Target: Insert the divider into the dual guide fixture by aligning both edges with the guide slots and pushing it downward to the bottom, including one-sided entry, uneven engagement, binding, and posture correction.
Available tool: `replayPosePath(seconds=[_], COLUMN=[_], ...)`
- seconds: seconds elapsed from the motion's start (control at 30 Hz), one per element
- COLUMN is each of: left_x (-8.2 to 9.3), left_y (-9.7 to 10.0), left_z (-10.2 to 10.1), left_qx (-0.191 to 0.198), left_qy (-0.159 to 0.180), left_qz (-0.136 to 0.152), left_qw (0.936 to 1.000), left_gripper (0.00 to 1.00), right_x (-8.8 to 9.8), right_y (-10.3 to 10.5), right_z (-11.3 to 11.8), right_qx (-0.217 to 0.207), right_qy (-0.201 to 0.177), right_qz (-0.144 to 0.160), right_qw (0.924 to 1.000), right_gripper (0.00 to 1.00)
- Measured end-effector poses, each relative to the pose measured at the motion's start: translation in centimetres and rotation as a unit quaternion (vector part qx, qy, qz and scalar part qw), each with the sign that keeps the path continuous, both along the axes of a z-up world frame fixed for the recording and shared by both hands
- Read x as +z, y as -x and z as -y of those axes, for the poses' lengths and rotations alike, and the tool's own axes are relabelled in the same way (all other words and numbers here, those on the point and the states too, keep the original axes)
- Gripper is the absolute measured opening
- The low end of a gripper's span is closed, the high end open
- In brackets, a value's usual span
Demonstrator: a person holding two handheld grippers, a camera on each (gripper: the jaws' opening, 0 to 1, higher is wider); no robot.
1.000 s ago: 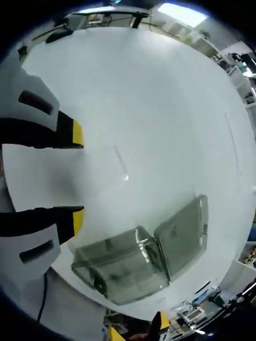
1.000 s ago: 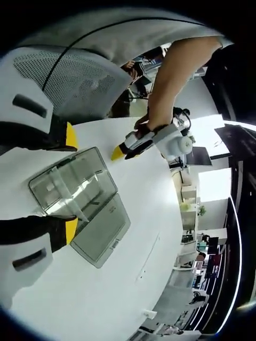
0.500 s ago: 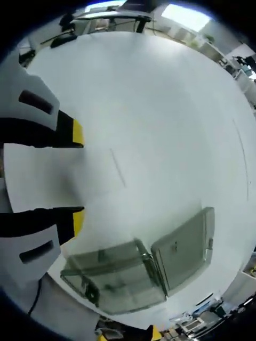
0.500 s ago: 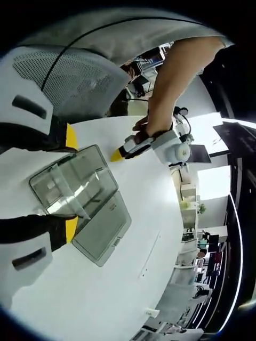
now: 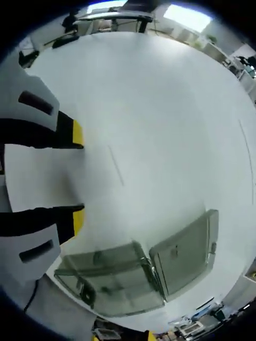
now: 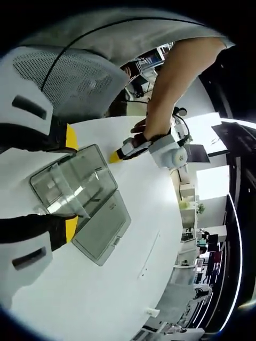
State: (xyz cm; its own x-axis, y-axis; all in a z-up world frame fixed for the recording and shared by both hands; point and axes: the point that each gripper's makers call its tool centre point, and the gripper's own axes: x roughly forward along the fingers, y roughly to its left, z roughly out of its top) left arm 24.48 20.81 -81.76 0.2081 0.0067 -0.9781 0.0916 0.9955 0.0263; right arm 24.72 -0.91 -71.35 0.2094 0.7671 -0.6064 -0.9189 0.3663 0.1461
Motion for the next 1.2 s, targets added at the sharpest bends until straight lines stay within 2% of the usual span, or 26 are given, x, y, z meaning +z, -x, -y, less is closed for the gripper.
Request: replayPosePath(seconds=[0.2, 0.37, 1.2], left_x=[0.08, 0.11, 0.37], left_y=[0.03, 0.07, 0.26], left_z=[0.2, 0.26, 0.08], left_qx=[-0.001, -0.009, -0.048], left_qy=[0.001, 0.002, 0.02], left_qz=[-0.001, -0.003, 0.014], left_qw=[1.0, 1.0, 0.9985], left_gripper=[0.39, 0.33, 0.3], right_x=[0.09, 0.1, 0.32], right_y=[-0.07, 0.09, 0.3], right_z=[0.01, 0.07, 0.3], right_qx=[-0.001, 0.0, -0.004], right_qy=[0.001, 0.003, 0.007], right_qz=[0.001, 0.002, 0.004], right_qw=[1.0, 1.0, 1.0], right_gripper=[0.42, 0.42, 0.41])
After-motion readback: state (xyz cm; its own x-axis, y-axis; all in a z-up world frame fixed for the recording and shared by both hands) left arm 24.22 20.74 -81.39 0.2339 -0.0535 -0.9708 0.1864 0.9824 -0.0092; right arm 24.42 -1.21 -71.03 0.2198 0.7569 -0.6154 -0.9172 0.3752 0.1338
